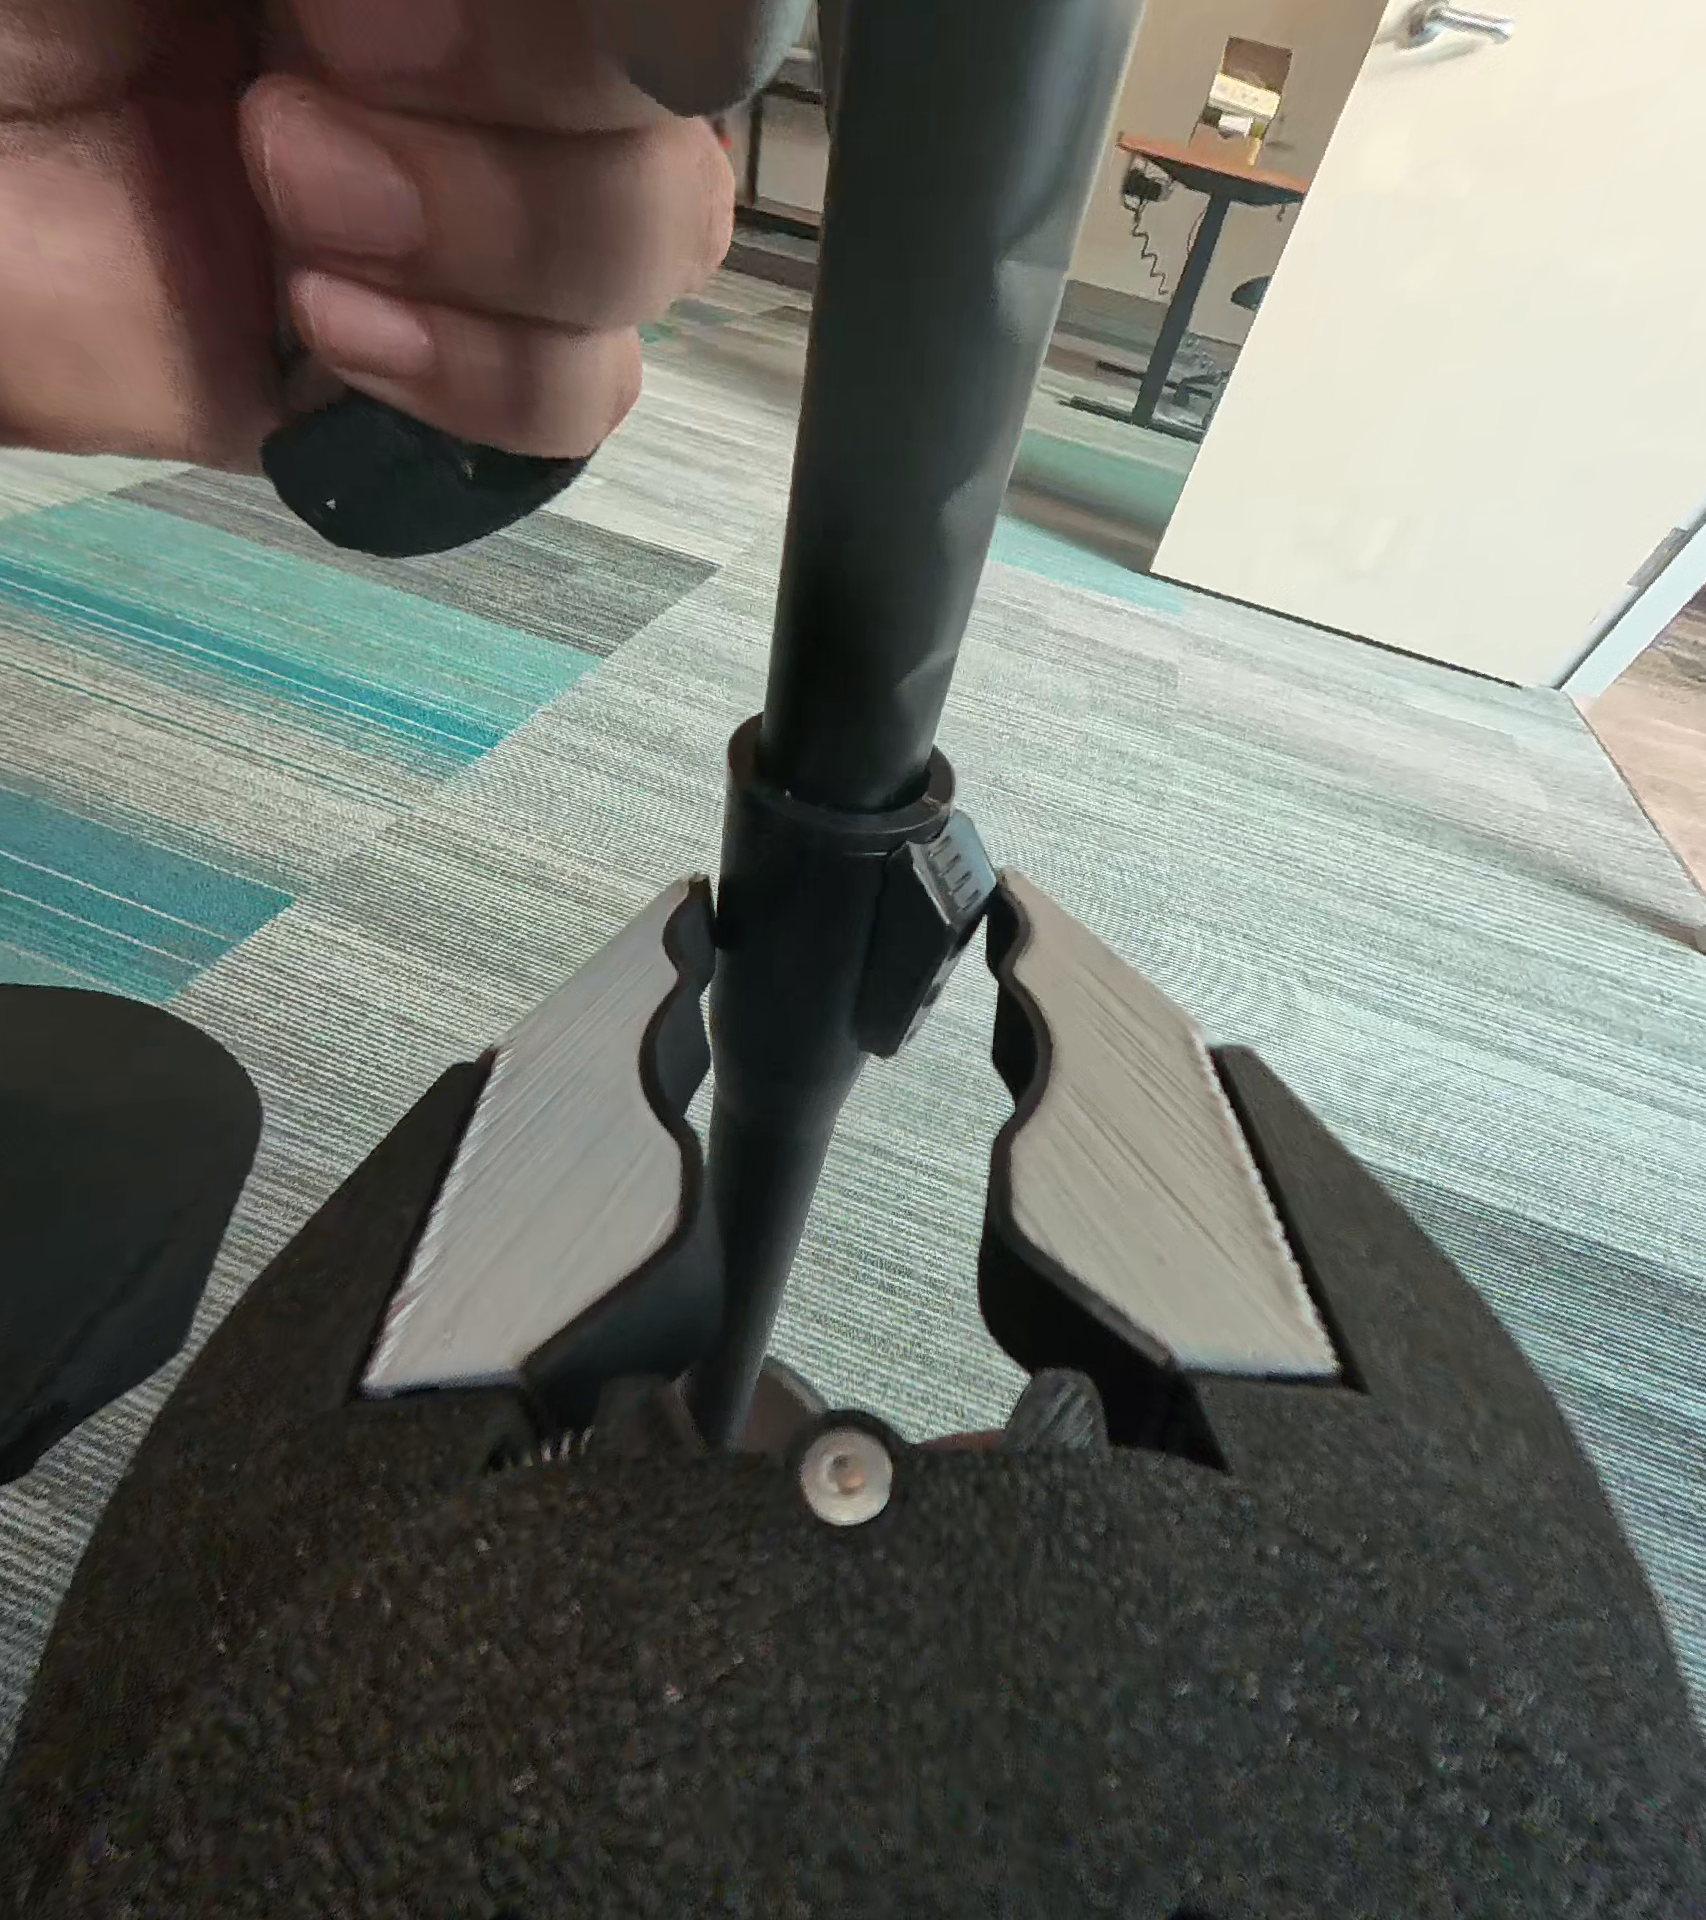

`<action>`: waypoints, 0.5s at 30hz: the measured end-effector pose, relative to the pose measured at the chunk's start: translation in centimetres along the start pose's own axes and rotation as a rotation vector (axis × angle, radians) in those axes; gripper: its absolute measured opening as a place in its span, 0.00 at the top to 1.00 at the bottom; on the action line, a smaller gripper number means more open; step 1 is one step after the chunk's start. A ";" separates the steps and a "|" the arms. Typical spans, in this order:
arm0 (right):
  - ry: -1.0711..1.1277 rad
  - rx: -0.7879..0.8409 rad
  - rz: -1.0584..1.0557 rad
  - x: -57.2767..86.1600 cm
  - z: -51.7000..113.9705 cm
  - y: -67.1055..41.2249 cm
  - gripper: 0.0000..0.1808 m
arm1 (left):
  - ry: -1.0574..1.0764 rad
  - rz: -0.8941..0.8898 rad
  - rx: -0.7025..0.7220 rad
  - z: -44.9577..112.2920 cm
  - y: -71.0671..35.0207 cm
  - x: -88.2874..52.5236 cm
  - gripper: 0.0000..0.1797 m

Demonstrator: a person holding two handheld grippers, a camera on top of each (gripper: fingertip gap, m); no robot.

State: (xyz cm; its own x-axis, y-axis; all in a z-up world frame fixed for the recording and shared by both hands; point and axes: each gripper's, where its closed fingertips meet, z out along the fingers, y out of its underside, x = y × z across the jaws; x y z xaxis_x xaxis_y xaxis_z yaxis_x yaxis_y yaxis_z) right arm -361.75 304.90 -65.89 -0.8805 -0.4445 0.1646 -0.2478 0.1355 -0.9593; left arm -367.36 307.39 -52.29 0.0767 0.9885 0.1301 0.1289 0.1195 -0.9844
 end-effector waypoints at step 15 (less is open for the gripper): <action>-0.076 -0.004 0.123 0.3 0.8 0.3 0.75 | -0.054 -0.014 -0.090 -0.3 0.1 -1.3 0.84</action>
State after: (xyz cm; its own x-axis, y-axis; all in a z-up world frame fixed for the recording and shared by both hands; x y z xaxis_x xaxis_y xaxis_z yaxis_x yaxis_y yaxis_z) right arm -361.77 304.09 -66.26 -0.8710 -0.4905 0.0276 -0.1413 0.1963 -0.9703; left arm -367.20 306.06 -52.52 0.0207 0.9907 0.1344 0.2177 0.1267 -0.9677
